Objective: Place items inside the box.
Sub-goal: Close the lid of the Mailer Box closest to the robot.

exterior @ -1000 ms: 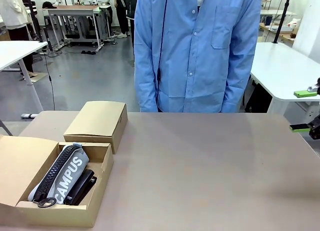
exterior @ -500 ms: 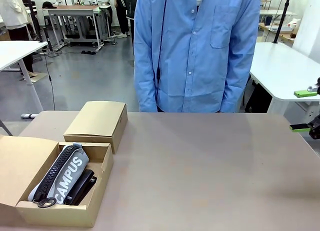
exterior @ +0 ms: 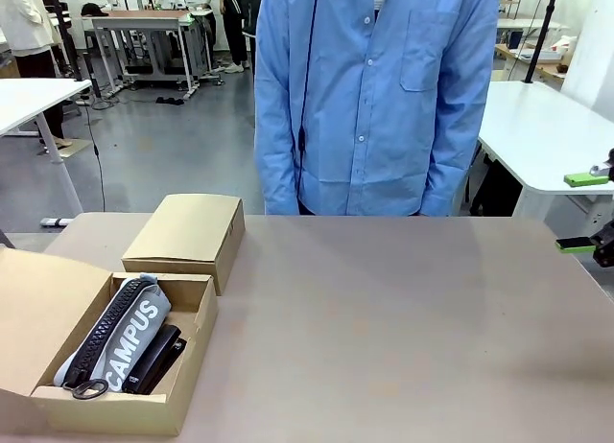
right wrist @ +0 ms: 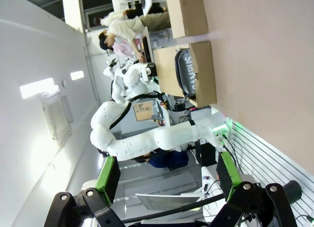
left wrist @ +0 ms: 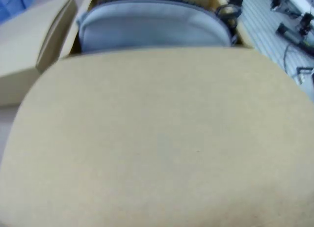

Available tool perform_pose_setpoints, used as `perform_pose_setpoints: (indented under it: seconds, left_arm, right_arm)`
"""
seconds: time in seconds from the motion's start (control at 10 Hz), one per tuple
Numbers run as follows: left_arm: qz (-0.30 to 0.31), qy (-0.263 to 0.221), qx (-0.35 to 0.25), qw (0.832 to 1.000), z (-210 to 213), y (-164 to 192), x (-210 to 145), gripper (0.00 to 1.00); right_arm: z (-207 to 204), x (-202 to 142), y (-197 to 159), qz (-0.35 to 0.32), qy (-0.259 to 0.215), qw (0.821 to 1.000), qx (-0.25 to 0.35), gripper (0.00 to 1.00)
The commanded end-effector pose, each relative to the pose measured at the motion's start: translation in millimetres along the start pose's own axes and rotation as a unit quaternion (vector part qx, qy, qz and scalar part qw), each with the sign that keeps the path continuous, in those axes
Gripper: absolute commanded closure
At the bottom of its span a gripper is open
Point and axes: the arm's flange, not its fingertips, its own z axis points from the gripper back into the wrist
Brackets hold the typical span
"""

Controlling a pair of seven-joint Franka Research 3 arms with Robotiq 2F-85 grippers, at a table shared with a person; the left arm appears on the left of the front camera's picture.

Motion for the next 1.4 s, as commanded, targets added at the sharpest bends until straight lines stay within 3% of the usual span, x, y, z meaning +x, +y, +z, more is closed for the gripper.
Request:
perform_pose_setpoints:
  seconds: [0.0, 0.4, 0.7, 0.9, 1.2, 1.3]
  left_arm:
    - [-0.028, -0.044, 0.000, 0.999, 9, -10, -4, 0.00]
    - [-0.012, -0.117, 0.023, 0.993, 5, -23, 19, 0.00]
    - [-0.001, -0.173, 0.039, 0.984, -9, -35, 58, 0.00]
    - [0.048, -0.220, 0.067, 0.972, -29, -40, 91, 0.00]
    - [0.055, -0.218, 0.014, 0.974, -77, -52, 125, 0.00]
    - [0.056, -0.228, 0.037, 0.971, -98, -54, 136, 0.00]
  right_arm:
    - [-1, 2, 2, 0.012, -0.002, 1.000, 0.011, 0.00]
    - [-1, 2, 2, 0.012, -0.002, 1.000, 0.011, 0.00]
    - [-1, 2, 2, 0.012, -0.002, 1.000, 0.011, 0.00]
    - [-1, 2, 2, 0.012, -0.002, 1.000, 0.011, 0.00]
    - [-1, 2, 2, 0.012, -0.002, 1.000, 0.011, 0.00]
    - [-1, 2, 2, 0.012, -0.002, 1.000, 0.011, 0.00]
